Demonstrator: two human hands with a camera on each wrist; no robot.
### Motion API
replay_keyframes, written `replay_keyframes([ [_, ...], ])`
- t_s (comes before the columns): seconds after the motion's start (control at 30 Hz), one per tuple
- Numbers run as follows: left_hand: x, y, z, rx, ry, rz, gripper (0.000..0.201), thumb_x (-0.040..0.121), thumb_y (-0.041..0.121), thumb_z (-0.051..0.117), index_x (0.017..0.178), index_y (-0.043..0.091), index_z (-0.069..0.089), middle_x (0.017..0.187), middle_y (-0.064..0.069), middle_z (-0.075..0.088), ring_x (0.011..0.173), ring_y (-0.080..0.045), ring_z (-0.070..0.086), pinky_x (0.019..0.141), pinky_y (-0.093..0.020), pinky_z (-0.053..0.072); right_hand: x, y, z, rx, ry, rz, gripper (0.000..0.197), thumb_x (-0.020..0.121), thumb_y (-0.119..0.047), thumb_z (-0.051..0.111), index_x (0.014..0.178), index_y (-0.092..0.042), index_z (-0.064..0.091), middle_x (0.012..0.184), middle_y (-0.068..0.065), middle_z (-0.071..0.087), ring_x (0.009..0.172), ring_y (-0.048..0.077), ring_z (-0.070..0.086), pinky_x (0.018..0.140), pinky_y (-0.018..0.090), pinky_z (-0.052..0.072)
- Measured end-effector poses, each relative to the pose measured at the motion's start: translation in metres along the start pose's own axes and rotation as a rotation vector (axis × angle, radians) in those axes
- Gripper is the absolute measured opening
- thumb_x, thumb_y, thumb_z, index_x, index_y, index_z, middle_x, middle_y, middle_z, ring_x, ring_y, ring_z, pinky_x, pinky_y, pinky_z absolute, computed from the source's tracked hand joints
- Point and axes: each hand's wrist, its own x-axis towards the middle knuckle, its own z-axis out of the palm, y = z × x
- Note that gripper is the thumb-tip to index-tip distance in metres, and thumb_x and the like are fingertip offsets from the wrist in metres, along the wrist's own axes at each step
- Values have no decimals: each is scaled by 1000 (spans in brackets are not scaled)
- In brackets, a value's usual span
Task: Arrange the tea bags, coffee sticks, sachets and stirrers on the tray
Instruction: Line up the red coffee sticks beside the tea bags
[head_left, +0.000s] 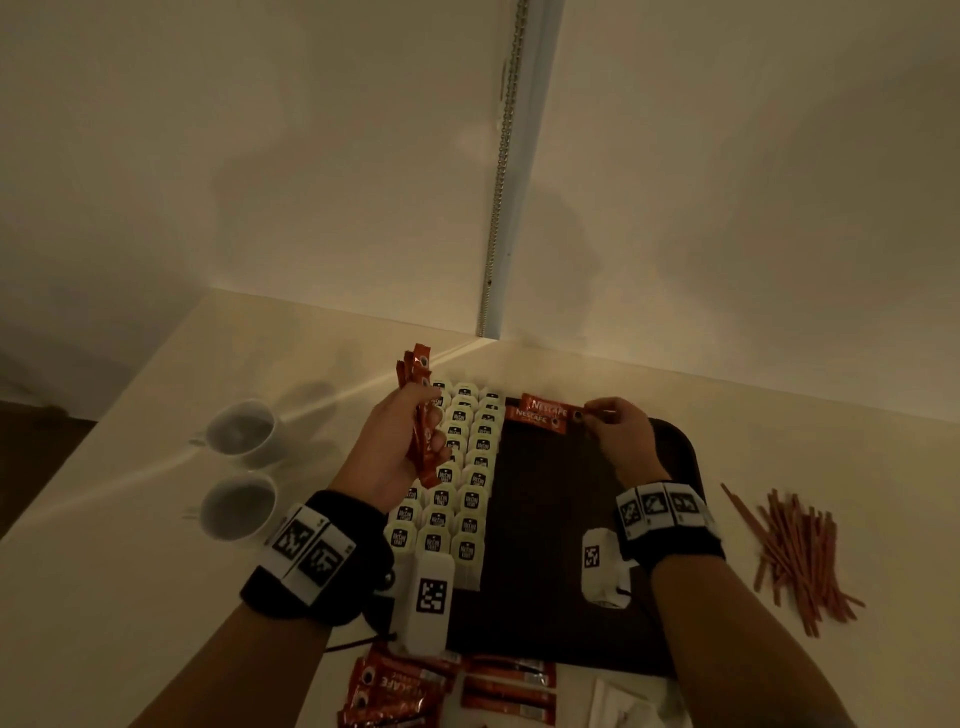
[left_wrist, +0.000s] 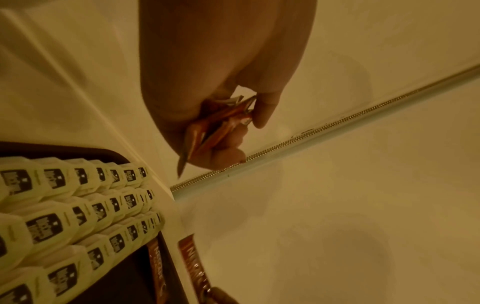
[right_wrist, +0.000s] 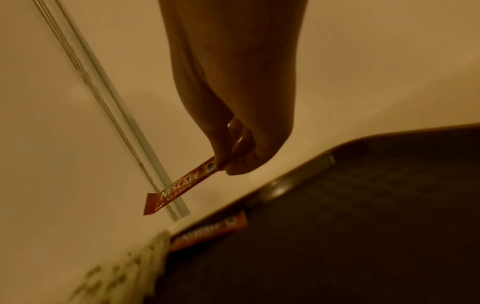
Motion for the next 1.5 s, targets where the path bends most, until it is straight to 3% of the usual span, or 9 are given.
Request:
replay_keyframes([
  [0.23,-3,-3,-10,16,1,1,7,94,17,47,99,12,49,60,2,44,44,-12,39,45,-24,42,13,24,20,-102,-43,116,16,85,-9,65,99,-15,63,95,3,63,79,12,60,72,25,53],
  [0.37,-4,-2,-15,9,22,13,6,94,16,46,97,12,49,61,1,43,46,-13,39,50,-26,40,20,23,25,-129,-9,119,14,84,-9,66,98,-15,65,100,4,64,91,16,62,83,29,53],
  [0.53,-3,-3,-17,12,29,27,5,94,15,45,95,13,49,59,1,42,43,-13,39,46,-25,42,25,26,19,-199,5,135,14,84,-11,67,97,-15,67,103,4,65,98,18,62,91,34,52],
  [0.7,-2,-4,-16,20,29,21,6,94,15,44,95,12,49,59,1,44,44,-13,40,47,-26,41,25,25,17,-178,-15,71,12,83,-11,67,94,-17,65,103,5,65,97,18,62,91,36,52],
  [0.83,-5,-4,-15,27,-8,18,7,93,13,43,96,12,49,63,1,43,47,-13,39,48,-25,41,25,25,23,-226,-29,67,12,84,-11,67,95,-16,65,104,4,64,99,17,60,88,29,50],
  [0.97,-5,-5,-17,16,2,13,8,92,11,42,95,12,49,62,1,45,47,-13,40,49,-27,41,25,27,27,-251,4,83,13,85,-10,65,98,-13,66,108,6,65,101,18,60,92,34,51],
  [1.13,-5,-8,-18,53,3,13,9,91,7,44,95,11,51,66,-1,47,51,-15,44,50,-27,46,25,25,32,-308,37,65,18,86,-10,64,104,-8,65,111,9,63,105,19,58,90,27,46],
  [1.37,-6,-11,-11,65,9,-26,14,96,7,44,104,6,56,79,-9,65,56,-19,61,53,-31,54,25,23,32,-384,55,57,20,86,-13,64,103,-4,61,111,13,63,103,22,58,82,25,44],
  [1.5,-7,-12,-8,101,-15,-10,14,96,8,49,107,6,58,85,-10,66,58,-18,66,52,-28,55,19,15,30,-332,78,64,24,88,-17,62,107,-4,57,113,14,61,103,23,58,82,27,45],
])
